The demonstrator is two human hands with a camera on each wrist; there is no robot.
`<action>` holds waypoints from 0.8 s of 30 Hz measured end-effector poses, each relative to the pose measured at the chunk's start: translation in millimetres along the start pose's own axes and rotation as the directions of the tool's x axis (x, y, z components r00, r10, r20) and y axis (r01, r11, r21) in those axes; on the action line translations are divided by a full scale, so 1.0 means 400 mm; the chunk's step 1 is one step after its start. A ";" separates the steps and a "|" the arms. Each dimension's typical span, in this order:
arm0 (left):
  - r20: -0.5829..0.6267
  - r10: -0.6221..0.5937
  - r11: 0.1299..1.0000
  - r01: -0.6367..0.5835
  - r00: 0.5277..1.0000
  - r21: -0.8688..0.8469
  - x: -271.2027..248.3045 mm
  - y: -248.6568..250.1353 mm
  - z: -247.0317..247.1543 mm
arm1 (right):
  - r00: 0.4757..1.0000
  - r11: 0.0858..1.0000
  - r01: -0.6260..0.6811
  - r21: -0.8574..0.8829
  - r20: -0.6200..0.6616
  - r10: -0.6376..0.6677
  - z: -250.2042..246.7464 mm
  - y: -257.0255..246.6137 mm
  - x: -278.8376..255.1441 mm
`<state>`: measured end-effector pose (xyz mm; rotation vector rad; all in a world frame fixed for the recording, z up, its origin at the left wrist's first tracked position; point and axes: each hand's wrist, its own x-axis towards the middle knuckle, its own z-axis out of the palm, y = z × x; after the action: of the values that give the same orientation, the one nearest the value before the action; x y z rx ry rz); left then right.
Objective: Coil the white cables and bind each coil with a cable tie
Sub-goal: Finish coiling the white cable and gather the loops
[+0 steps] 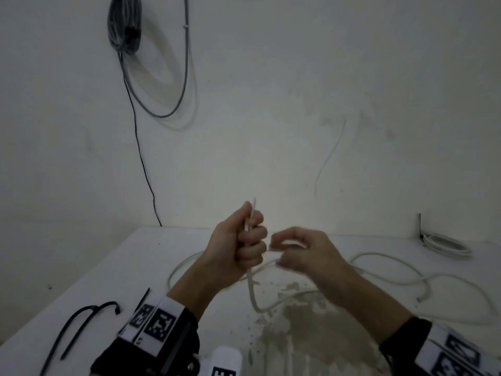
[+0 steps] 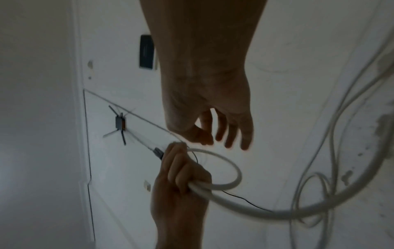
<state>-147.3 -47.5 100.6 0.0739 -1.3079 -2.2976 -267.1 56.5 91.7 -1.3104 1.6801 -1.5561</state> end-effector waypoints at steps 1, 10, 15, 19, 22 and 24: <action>0.118 -0.071 0.997 0.076 0.990 -0.035 -0.005 -0.003 -0.008 | 0.999 0.996 0.017 0.086 -0.038 -0.014 -0.011 -0.012 0.009; 0.389 -0.236 0.957 0.283 0.891 -0.067 -0.022 -0.009 -0.021 | 0.988 0.987 0.125 -0.104 0.099 -0.115 -0.022 -0.098 0.015; 0.126 -0.171 0.979 0.154 0.977 0.136 0.003 -0.002 -0.005 | 0.994 0.969 0.110 -0.219 0.045 -0.102 -0.041 -0.107 0.029; 0.004 -0.071 0.938 0.065 0.997 0.340 0.007 0.009 0.022 | 0.997 0.995 0.003 -0.095 0.074 0.004 -0.047 -0.114 0.033; -0.018 -0.046 0.894 0.050 0.999 0.445 0.005 0.011 0.033 | 0.999 0.997 -0.003 -0.073 0.038 0.006 -0.050 -0.117 0.035; -0.021 -0.038 0.878 0.043 0.999 0.476 0.006 0.011 0.039 | 1.000 0.999 -0.027 -0.039 0.007 0.027 -0.047 -0.119 0.038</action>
<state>-152.0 -38.0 112.9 0.2803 -1.8555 -1.9481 -274.8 57.3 144.4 -1.3059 1.7238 -1.5082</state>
